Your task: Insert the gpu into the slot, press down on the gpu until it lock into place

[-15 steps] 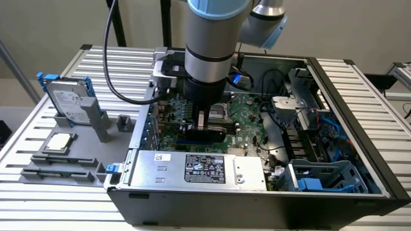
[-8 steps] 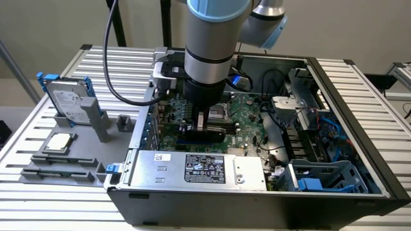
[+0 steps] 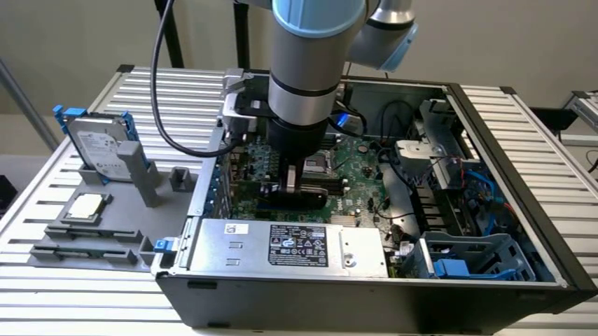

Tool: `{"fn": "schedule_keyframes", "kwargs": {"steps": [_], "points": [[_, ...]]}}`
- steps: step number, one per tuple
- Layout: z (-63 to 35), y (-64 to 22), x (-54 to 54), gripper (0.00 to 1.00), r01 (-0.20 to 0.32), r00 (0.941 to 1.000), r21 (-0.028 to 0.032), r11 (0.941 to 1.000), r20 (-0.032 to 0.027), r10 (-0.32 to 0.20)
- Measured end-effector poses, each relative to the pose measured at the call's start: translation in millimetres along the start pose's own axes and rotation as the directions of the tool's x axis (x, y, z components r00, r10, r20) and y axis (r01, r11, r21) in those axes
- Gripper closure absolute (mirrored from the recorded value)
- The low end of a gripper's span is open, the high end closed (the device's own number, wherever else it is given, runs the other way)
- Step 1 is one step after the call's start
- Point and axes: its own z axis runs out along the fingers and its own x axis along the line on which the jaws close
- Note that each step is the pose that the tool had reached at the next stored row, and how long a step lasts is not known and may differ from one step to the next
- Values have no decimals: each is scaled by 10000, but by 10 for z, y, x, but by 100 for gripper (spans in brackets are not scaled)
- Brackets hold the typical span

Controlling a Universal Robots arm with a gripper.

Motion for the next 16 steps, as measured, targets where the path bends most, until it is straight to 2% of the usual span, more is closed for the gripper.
{"fn": "schedule_keyframes", "kwargs": {"steps": [9,11,12,14,15,16], "points": [[61,-3,6,74,-2,10000,-34,10000,-7,2],[64,-3,5,74,-3,10000,-40,10000,-1,3],[76,-3,2,74,-4,10000,-39,10000,32,4],[58,-2,3,73,-6,10000,-45,10000,6,6],[30,-2,2,66,-4,10000,-47,10000,3,4],[-4,0,-1,66,-4,10000,-45,10000,7,4]]}}
